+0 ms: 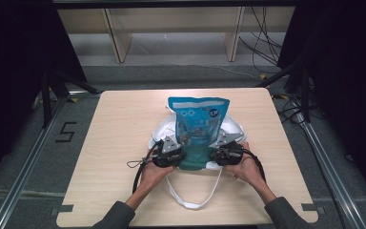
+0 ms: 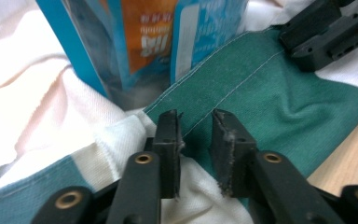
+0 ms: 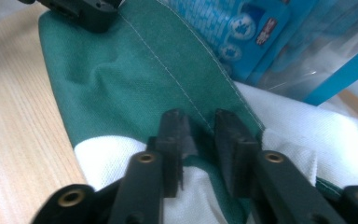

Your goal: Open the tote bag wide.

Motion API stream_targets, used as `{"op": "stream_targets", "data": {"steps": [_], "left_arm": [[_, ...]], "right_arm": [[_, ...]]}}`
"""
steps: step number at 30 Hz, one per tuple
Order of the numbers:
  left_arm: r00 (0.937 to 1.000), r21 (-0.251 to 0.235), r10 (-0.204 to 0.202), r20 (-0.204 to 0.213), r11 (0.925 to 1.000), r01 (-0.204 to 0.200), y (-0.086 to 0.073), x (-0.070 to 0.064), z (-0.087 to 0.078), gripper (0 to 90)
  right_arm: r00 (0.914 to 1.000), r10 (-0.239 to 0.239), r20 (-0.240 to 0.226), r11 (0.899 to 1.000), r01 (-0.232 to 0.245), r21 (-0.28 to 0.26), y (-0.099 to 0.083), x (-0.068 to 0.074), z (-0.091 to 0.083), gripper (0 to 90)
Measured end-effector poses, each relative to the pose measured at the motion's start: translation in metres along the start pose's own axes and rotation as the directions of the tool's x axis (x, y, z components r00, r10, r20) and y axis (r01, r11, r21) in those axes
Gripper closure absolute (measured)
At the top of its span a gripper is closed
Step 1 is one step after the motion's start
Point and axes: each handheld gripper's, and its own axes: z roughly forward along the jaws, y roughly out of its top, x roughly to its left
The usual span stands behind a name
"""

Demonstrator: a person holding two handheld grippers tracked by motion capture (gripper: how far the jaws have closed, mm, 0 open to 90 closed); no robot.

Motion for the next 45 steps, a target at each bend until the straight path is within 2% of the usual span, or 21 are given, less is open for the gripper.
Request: {"op": "stream_targets", "data": {"steps": [3, 4, 6, 10, 15, 16, 17, 19, 20, 22, 25, 26, 28, 31, 32, 35, 38, 39, 43, 44, 45], "left_arm": [[1.0000, -0.013, -0.009, 0.001, 0.9999, 0.009, 0.002, -0.001, -0.005, 65.2], [0.9997, -0.018, -0.024, 0.010, 0.9995, 0.024, 0.003, -0.002, -0.007, 63.0], [1.0000, -0.029, -0.005, 0.007, 0.9996, 0.005, 0.004, -0.001, -0.012, 60.3], [0.9999, -0.027, -0.007, 0.011, 0.9996, 0.007, 0.007, 0.000, -0.024, 54.5], [0.9977, -0.052, -0.066, 0.019, 0.9964, 0.067, 0.007, 0.002, -0.030, 51.9], [0.9981, -0.033, -0.058, 0.022, 0.9978, 0.058, 0.007, 0.003, -0.032, 51.0], [0.9984, -0.035, -0.054, 0.019, 0.9979, 0.054, 0.008, 0.004, -0.033, 50.5], [0.9986, -0.032, -0.047, 0.025, 0.9984, 0.047, 0.008, 0.004, -0.035, 48.8], [0.9986, -0.038, -0.050, 0.016, 0.9980, 0.051, 0.008, 0.003, -0.035, 48.2], [0.9981, -0.042, -0.059, 0.020, 0.9973, 0.060, 0.009, 0.003, -0.036, 46.5], [0.9972, -0.048, -0.073, 0.015, 0.9961, 0.074, 0.010, 0.002, -0.037, 44.0], [0.9986, -0.027, -0.051, 0.016, 0.9983, 0.051, 0.010, 0.005, -0.039, 43.3], [0.9969, -0.032, -0.076, 0.022, 0.9965, 0.077, 0.010, 0.004, -0.039, 40.3], [0.9983, -0.009, -0.046, 0.036, 0.9989, 0.046, 0.010, 0.005, -0.042, 36.4], [0.9974, -0.027, -0.065, 0.030, 0.9975, 0.066, 0.010, 0.004, -0.041, 35.7], [0.9984, -0.021, -0.045, 0.033, 0.9987, 0.046, 0.009, 0.006, -0.046, 33.2], [0.9966, -0.025, -0.078, 0.027, 0.9966, 0.078, 0.007, 0.007, -0.049, 30.9], [0.9973, -0.017, -0.066, 0.031, 0.9976, 0.067, 0.006, 0.009, -0.050, 30.1], [0.9967, -0.015, -0.079, 0.017, 0.9967, 0.080, 0.003, 0.011, -0.054, 30.1], [0.9962, -0.026, -0.086, 0.013, 0.9959, 0.087, 0.002, 0.011, -0.055, 30.0], [0.9965, -0.025, -0.082, 0.018, 0.9963, 0.082, 0.002, 0.011, -0.056, 29.8]], "right_arm": [[0.9994, 0.032, -0.016, 0.999, -0.032, 0.005, 0.003, 0.000, -0.007, 66.0], [0.9998, 0.016, -0.009, 0.999, -0.017, -0.030, 0.003, -0.001, -0.008, 64.8], [0.9988, 0.029, -0.040, 0.999, -0.030, -0.028, 0.005, -0.001, -0.015, 63.1], [0.9974, 0.059, -0.041, 0.996, -0.061, -0.064, 0.004, -0.004, -0.026, 60.6], [0.9969, 0.068, -0.038, 0.993, -0.072, -0.095, 0.005, -0.007, -0.036, 58.4], [0.9959, 0.082, -0.038, 0.991, -0.086, -0.103, 0.004, -0.005, -0.037, 57.6], [0.9973, 0.063, -0.037, 0.993, -0.067, -0.095, 0.005, -0.008, -0.039, 56.9], [0.9946, 0.097, -0.037, 0.989, -0.100, -0.105, 0.005, -0.005, -0.039, 55.8], [0.9970, 0.069, -0.035, 0.992, -0.072, -0.100, 0.005, -0.007, -0.040, 55.7], [0.9972, 0.065, -0.039, 0.993, -0.068, -0.100, 0.005, -0.006, -0.041, 54.8], [0.9972, 0.068, -0.031, 0.992, -0.071, -0.108, 0.005, -0.004, -0.040, 52.9], [0.9972, 0.069, -0.030, 0.992, -0.071, -0.107, 0.005, -0.004, -0.040, 52.1], [0.9970, 0.072, -0.026, 0.992, -0.075, -0.106, 0.005, -0.004, -0.040, 49.7], [0.9970, 0.076, -0.017, 0.991, -0.077, -0.107, 0.005, -0.004, -0.041, 47.7], [0.9962, 0.085, -0.020, 0.991, -0.086, -0.101, 0.005, -0.004, -0.042, 46.7], [0.9965, 0.082, -0.013, 0.990, -0.083, -0.114, 0.004, -0.005, -0.044, 45.2], [0.9943, 0.106, -0.015, 0.989, -0.107, -0.103, 0.004, -0.003, -0.048, 43.4], [0.9969, 0.079, 0.004, 0.989, -0.078, -0.122, 0.003, -0.005, -0.048, 42.8], [0.9966, 0.082, 0.004, 0.990, -0.081, -0.116, 0.003, -0.004, -0.051, 41.2], [0.9935, 0.114, -0.010, 0.988, -0.114, -0.102, 0.003, -0.002, -0.053, 40.9], [0.9951, 0.099, -0.006, 0.988, -0.099, -0.121, 0.002, -0.002, -0.052, 40.9]]}}
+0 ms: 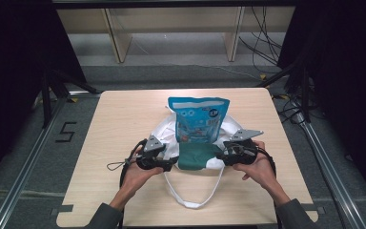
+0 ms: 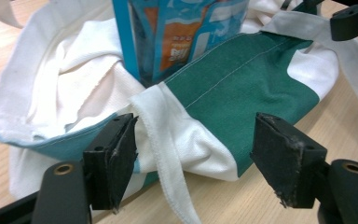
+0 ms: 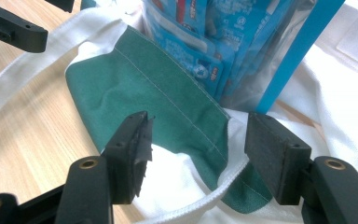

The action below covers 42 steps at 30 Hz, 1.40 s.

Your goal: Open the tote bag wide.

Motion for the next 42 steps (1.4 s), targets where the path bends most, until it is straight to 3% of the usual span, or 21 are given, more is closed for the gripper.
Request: {"op": "stream_targets", "data": {"steps": [1, 3, 6, 7, 10, 11, 12, 20, 21, 24, 26, 31, 32, 34, 35, 42], "left_arm": [[0.9999, -0.011, -0.015, -0.001, 0.9998, 0.015, 0.000, -0.001, 0.000, 29.5], [0.9996, -0.015, -0.028, 0.001, 0.9995, 0.028, -0.001, -0.002, -0.002, 29.2], [1.0000, -0.002, 0.007, -0.001, 1.0000, -0.007, -0.002, -0.002, -0.006, 28.9], [1.0000, -0.005, 0.001, -0.007, 1.0000, -0.001, -0.003, -0.003, -0.006, 28.9], [0.9997, 0.009, 0.023, -0.009, 0.9997, -0.023, -0.005, -0.005, -0.007, 28.7], [0.9998, 0.005, 0.016, -0.008, 0.9999, -0.016, -0.006, -0.007, -0.007, 28.7], [1.0000, 0.003, 0.009, -0.001, 1.0000, -0.009, -0.007, -0.007, -0.007, 28.6], [0.9998, -0.022, 0.019, -0.003, 0.9996, -0.019, -0.011, -0.010, -0.015, 28.0], [0.9998, -0.024, 0.018, 0.005, 0.9995, -0.018, -0.011, -0.010, -0.015, 28.0], [0.9999, -0.024, 0.016, 0.000, 0.9996, -0.016, -0.014, -0.010, -0.017, 27.8], [0.9998, -0.015, 0.019, -0.002, 0.9997, -0.019, -0.014, -0.010, -0.018, 27.7], [0.9999, -0.022, 0.013, -0.009, 0.9997, -0.013, -0.017, -0.011, -0.022, 27.6], [0.9999, -0.026, -0.009, -0.005, 0.9996, 0.009, -0.019, -0.012, -0.022, 27.6], [0.9999, -0.022, 0.014, -0.004, 0.9996, -0.014, -0.020, -0.011, -0.024, 27.3], [0.9998, -0.016, 0.015, -0.008, 0.9998, -0.015, -0.021, -0.011, -0.025, 26.4], [1.0000, -0.013, 0.002, 0.000, 0.9999, -0.002, -0.029, -0.014, -0.032, 21.8]], "right_arm": [[0.9997, -0.022, -0.007, 1.000, 0.022, -0.001, 0.000, -0.002, 0.000, 40.7], [0.9999, -0.008, 0.007, 1.000, 0.008, 0.001, 0.000, -0.001, -0.002, 39.9], [0.9999, -0.013, 0.000, 1.000, 0.013, 0.013, -0.001, -0.001, -0.003, 39.2], [0.9999, 0.015, -0.003, 1.000, -0.015, 0.024, -0.002, 0.002, -0.003, 38.9], [0.9998, -0.012, 0.014, 1.000, 0.011, 0.010, -0.004, -0.001, -0.003, 38.6], [0.9998, 0.017, 0.003, 1.000, -0.017, 0.023, -0.005, 0.002, -0.004, 38.5], [0.9997, -0.020, 0.016, 1.000, 0.020, 0.012, -0.005, 0.000, -0.005, 38.4], [0.9996, -0.026, 0.011, 1.000, 0.026, 0.008, -0.009, 0.005, -0.010, 37.7], [0.9999, -0.003, 0.012, 1.000, 0.003, 0.010, -0.009, 0.007, -0.010, 37.6], [0.9996, -0.029, 0.001, 0.999, 0.029, 0.018, -0.010, 0.005, -0.010, 37.4], [0.9990, -0.039, 0.023, 0.999, 0.039, 0.006, -0.012, 0.004, -0.009, 37.3], [0.9993, -0.035, 0.011, 0.999, 0.035, 0.012, -0.014, 0.005, -0.012, 36.9], [0.9993, -0.035, 0.008, 0.999, 0.035, 0.011, -0.015, 0.005, -0.014, 36.9], [0.9997, -0.023, 0.001, 0.999, 0.023, 0.023, -0.017, 0.006, -0.017, 36.7], [0.9990, -0.043, 0.008, 0.999, 0.043, 0.006, -0.018, 0.005, -0.017, 36.7], [0.9997, -0.017, 0.015, 1.000, 0.016, 0.018, -0.030, 0.005, -0.027, 36.4]]}}
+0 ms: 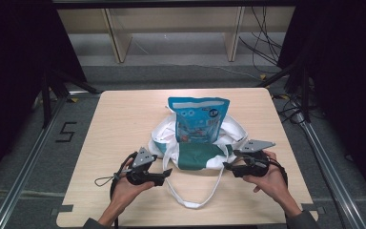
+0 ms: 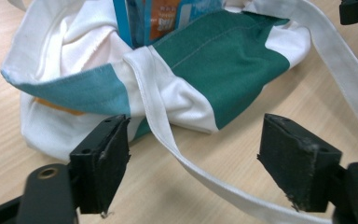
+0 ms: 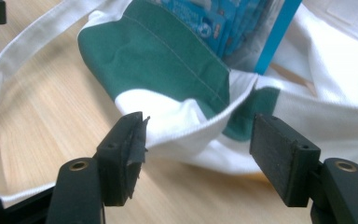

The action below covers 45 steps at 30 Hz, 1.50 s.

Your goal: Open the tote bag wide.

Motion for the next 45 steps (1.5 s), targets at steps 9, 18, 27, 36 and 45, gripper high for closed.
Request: {"op": "stream_targets", "data": {"steps": [9, 18, 27, 36, 45], "left_arm": [[0.9998, -0.037, -0.015, -0.009, 0.9992, 0.015, -0.011, -0.004, -0.009, 14.7], [0.9997, -0.036, -0.019, -0.016, 0.9992, 0.018, -0.019, -0.011, -0.014, 14.7], [0.9999, -0.035, -0.016, -0.005, 0.9993, 0.016, -0.026, -0.016, -0.020, 14.7], [1.0000, -0.016, -0.003, 0.002, 0.9999, 0.003, -0.034, -0.021, -0.023, 14.7], [0.9981, 0.021, 0.060, 0.010, 0.9979, -0.061, -0.042, -0.039, -0.026, 14.8]], "right_arm": [[1.0000, -0.003, 0.007, 1.000, 0.003, -0.009, -0.008, 0.006, -0.006, 36.2], [1.0000, 0.001, 0.001, 1.000, -0.001, -0.002, -0.020, 0.017, -0.007, 35.7], [0.9999, 0.011, -0.001, 1.000, -0.011, 0.021, -0.034, 0.024, -0.010, 34.3], [0.9999, 0.012, -0.002, 1.000, -0.011, 0.025, -0.048, 0.028, -0.018, 30.7], [0.9992, 0.038, 0.010, 0.997, -0.039, 0.072, -0.066, 0.033, -0.027, 27.0]]}}
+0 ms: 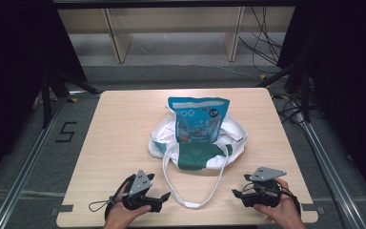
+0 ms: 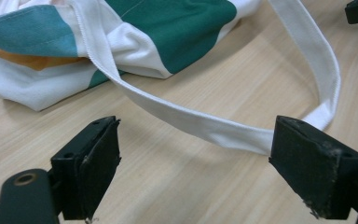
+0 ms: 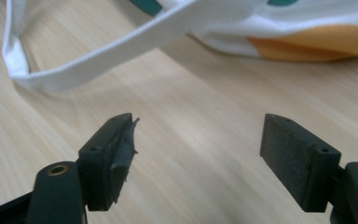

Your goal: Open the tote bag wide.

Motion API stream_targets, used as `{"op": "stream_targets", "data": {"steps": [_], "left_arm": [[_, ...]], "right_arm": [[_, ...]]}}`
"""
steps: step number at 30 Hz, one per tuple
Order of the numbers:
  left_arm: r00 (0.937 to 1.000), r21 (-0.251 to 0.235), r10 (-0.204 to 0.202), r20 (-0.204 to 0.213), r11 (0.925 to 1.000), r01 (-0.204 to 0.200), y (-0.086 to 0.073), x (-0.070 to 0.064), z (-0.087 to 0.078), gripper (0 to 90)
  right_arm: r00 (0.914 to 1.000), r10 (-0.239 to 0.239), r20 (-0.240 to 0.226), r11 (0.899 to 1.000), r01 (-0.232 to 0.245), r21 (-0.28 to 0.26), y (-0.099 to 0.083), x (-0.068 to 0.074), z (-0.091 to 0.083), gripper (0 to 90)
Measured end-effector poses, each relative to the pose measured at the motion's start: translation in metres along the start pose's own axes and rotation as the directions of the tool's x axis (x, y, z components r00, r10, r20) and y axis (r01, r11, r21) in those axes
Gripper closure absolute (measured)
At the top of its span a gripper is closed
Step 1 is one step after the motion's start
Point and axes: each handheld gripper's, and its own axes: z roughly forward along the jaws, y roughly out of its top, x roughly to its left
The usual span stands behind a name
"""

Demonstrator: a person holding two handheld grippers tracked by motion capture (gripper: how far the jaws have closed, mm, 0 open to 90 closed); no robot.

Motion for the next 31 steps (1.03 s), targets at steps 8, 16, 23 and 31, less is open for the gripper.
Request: {"op": "stream_targets", "data": {"steps": [8, 16, 23, 31], "left_arm": [[1.0000, 0.008, -0.003, 0.005, 1.0000, 0.003, -0.004, -0.006, -0.001, 14.8], [0.9992, 0.040, 0.041, 0.003, 0.9984, -0.041, -0.003, -0.004, 0.004, 14.8], [0.9996, 0.035, 0.029, 0.001, 0.9990, -0.029, -0.003, -0.004, 0.004, 14.8], [0.9999, 0.028, 0.012, -0.009, 0.9995, -0.012, -0.002, -0.002, 0.002, 14.8]], "right_arm": [[1.0000, -0.002, -0.005, 1.000, 0.002, 0.030, -0.012, 0.007, -0.005, 25.4], [0.9994, -0.030, -0.019, 0.998, 0.031, 0.045, -0.011, 0.006, -0.005, 25.4], [0.9992, -0.038, -0.010, 0.999, 0.038, 0.037, -0.011, 0.007, -0.004, 25.4], [0.9995, -0.033, -0.001, 0.999, 0.033, 0.039, -0.011, 0.006, -0.005, 25.4]]}}
